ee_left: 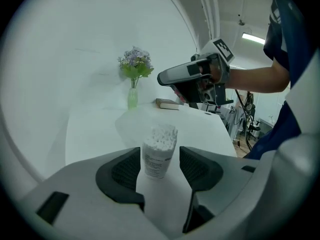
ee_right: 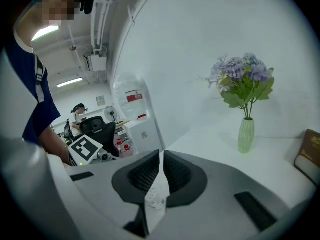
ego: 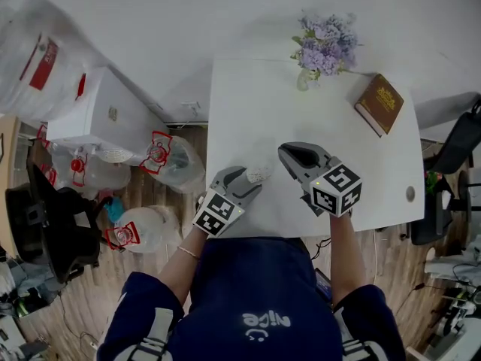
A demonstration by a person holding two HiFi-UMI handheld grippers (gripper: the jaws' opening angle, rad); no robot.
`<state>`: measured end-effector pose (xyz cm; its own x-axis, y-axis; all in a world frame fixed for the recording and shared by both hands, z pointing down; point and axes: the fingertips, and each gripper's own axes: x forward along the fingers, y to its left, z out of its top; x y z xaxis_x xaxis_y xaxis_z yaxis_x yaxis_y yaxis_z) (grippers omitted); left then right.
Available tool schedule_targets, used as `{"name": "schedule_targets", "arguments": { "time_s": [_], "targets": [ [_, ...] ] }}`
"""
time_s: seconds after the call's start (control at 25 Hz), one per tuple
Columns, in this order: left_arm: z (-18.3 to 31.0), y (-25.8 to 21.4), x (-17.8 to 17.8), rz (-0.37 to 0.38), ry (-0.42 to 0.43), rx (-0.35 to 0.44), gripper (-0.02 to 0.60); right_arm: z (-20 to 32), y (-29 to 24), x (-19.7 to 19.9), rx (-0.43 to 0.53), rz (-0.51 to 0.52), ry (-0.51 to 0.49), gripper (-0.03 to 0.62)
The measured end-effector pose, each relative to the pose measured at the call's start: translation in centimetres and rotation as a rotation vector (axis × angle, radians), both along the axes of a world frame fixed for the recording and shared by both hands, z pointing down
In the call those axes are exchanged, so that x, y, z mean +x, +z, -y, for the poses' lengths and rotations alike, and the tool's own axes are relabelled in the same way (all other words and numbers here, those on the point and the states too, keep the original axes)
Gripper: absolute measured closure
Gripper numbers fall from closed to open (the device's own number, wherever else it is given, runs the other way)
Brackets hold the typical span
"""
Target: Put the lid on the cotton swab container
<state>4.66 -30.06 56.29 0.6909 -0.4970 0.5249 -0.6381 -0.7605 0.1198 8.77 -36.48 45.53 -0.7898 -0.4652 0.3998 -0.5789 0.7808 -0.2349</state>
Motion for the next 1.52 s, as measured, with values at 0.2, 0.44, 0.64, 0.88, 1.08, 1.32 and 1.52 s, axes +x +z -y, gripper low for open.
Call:
{"name": "schedule_targets", "arguments": {
  "time_s": [0.2, 0.44, 0.64, 0.88, 1.08, 1.32, 1.52],
  "targets": [
    [0.6, 0.1, 0.2, -0.030, -0.014, -0.010, 0.353, 1.5, 0.3, -0.8, -0.002, -0.056, -0.052, 0.537],
    [0.7, 0.3, 0.1, -0.023, 0.024, -0.012, 0.360, 3.0, 1.3, -3.3, -0.042, -0.114, -0.195, 0.537],
    [0.7, 0.5, 0.3, -0.027, 0.049, -0.008, 0.360, 3.8, 3.5, -5.3, -0.161, -0.153, -0.303, 0.537],
    [0.7, 0.8, 0.3, -0.006, 0.082, 0.005, 0.367, 4.7, 7.2, -6.2, -0.191, -0.324, -0.404, 0.537],
    [0.7, 1.1, 0.0, -0.020, 0.094, 0.000, 0.367, 4.3, 8.1, -7.0, -0.238, -0.336, -0.452, 0.537],
    [0.8, 1.3, 0.0, -0.034, 0.092, -0.003, 0.365, 3.5, 7.0, -7.1, -0.266, -0.287, -0.492, 0.537],
    [0.8, 1.4, 0.0, -0.038, 0.089, -0.003, 0.365, 2.2, 6.7, -6.5, -0.250, -0.325, -0.533, 0.537]
  ]
}}
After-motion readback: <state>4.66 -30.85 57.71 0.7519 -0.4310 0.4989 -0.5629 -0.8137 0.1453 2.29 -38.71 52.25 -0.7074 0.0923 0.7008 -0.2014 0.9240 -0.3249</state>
